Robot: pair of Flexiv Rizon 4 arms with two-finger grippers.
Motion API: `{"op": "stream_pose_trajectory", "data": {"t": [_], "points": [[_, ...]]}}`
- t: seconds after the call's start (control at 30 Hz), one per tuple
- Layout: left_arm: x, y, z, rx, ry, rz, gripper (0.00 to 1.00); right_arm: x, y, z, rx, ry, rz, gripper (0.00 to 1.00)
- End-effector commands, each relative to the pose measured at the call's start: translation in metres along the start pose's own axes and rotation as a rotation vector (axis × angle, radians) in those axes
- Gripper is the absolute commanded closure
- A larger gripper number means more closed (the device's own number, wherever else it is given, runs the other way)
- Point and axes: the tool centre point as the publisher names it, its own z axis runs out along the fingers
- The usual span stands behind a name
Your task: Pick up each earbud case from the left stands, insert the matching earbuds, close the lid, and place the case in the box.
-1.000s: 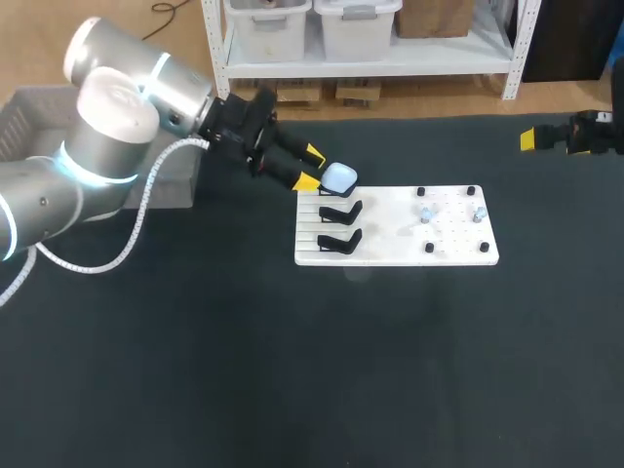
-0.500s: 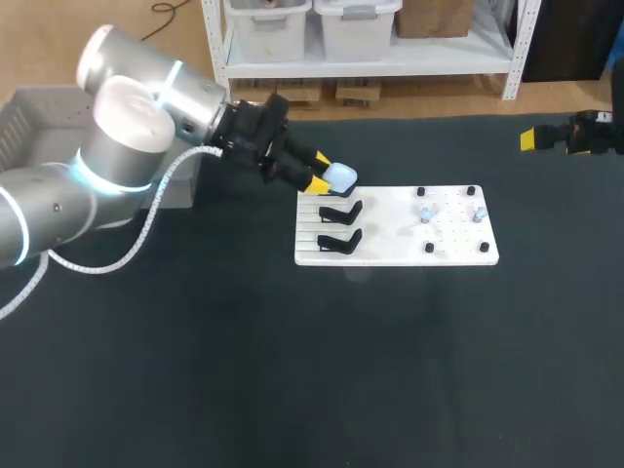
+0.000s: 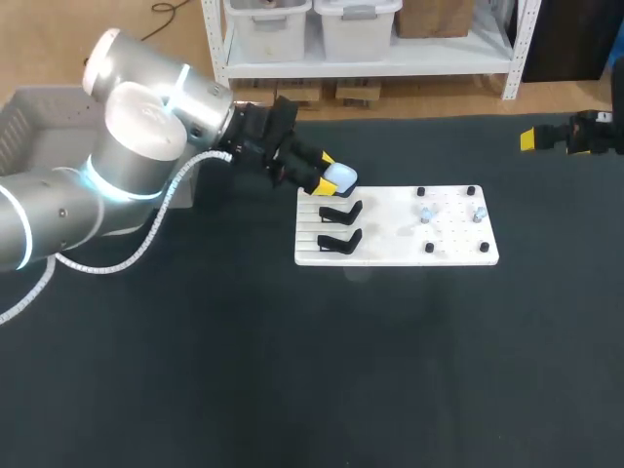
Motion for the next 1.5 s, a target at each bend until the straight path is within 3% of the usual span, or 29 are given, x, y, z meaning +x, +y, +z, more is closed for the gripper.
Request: {"op": "stream_pose_trajectory", "data": {"t": [0.03, 0.7, 1.2, 1.4, 1.5], "points": [[0.0004, -0.0032, -0.0001, -0.015, -0.002, -0.001, 0.50, 0.0000, 0.0002, -0.0003, 0.001, 0.000, 0.000, 0.00], [-0.0027, -0.0063, -0.0024, -0.033, -0.007, 0.014, 0.64, 0.0000, 0.0002, -0.0003, 0.001, 0.000, 0.000, 0.00], [-0.0023, -0.0112, -0.0027, -0.050, -0.006, 0.019, 0.60, 0.0000, 0.0002, -0.0003, 0.001, 0.000, 0.000, 0.00], [-0.0022, -0.0114, -0.0035, -0.063, -0.011, 0.016, 0.69, 0.0000, 0.0002, -0.0003, 0.001, 0.000, 0.000, 0.00], [-0.0015, -0.0116, -0.0030, -0.071, -0.008, 0.015, 0.78, 0.0000, 0.0002, -0.0003, 0.001, 0.000, 0.000, 0.00]]}}
